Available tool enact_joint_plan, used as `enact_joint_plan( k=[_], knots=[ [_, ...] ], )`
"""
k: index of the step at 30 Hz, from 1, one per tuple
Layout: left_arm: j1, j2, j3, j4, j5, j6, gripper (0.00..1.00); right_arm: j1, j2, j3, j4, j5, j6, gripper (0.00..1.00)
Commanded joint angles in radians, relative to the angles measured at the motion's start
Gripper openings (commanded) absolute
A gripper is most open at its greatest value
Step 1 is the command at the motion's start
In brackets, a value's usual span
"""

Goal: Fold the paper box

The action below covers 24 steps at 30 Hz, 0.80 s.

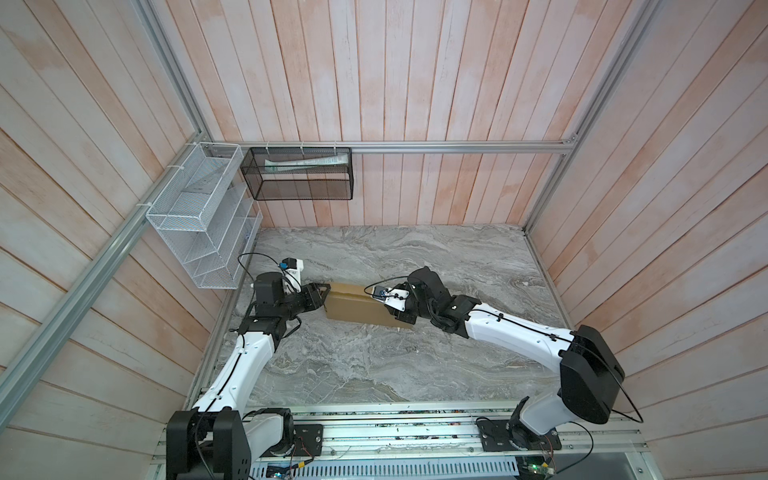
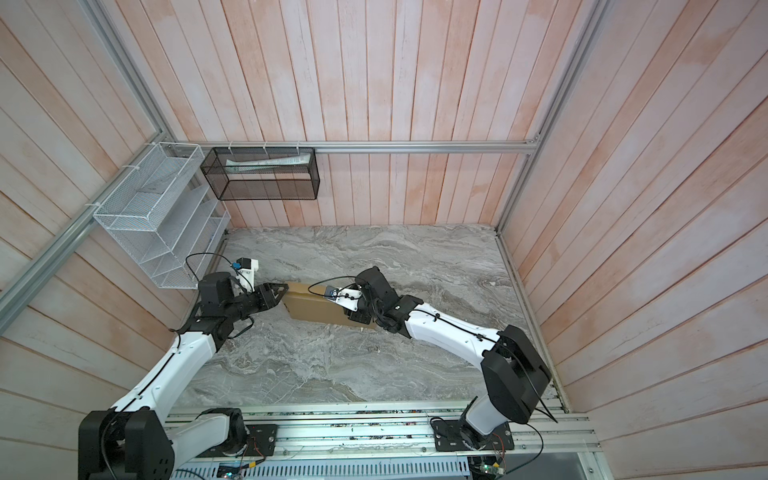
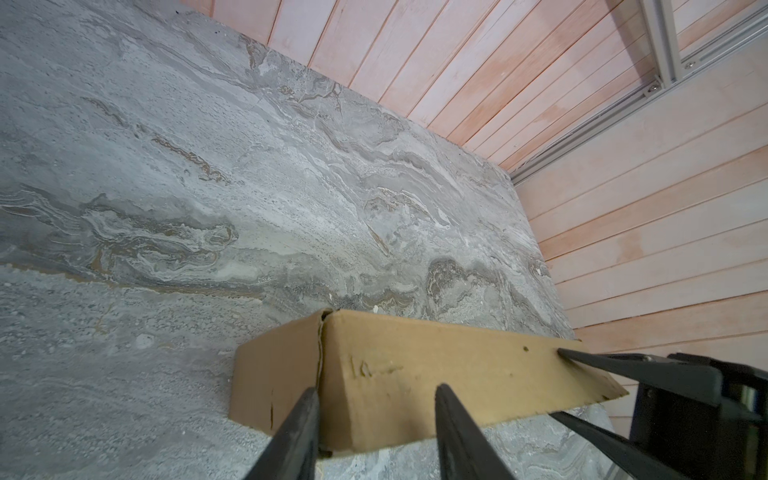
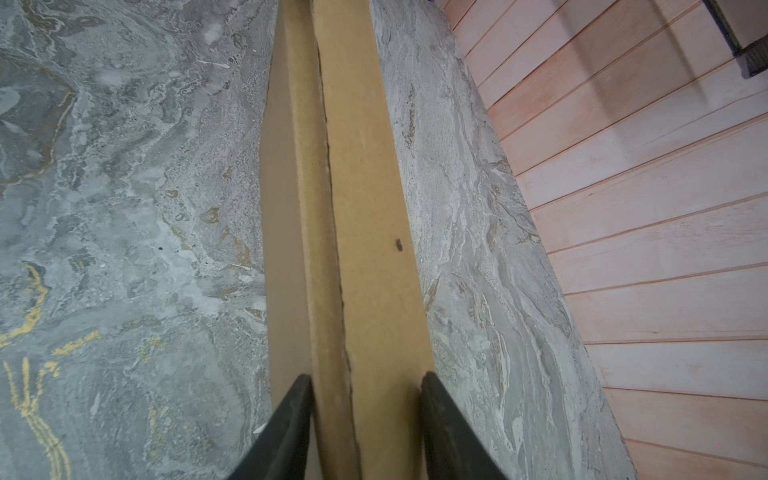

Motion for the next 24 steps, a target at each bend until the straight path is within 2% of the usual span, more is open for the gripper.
enact_joint_plan(
  k=[1, 5, 24],
  knots=[
    [0.001, 0.002, -0.027, -0.063, -0.051, 0.02, 0.5, -0.006, 0.026, 0.017, -0.056, -0.012, 0.015, 0.43],
    [0.001, 0.001, -0.023, -0.081, -0.063, 0.031, 0.53, -0.005, 0.023, 0.016, -0.053, -0.014, 0.02, 0.43],
    [0.001, 0.031, -0.052, -0.062, -0.084, 0.032, 0.52, -0.009, 0.034, 0.014, -0.038, -0.021, 0.026, 0.43]
  ],
)
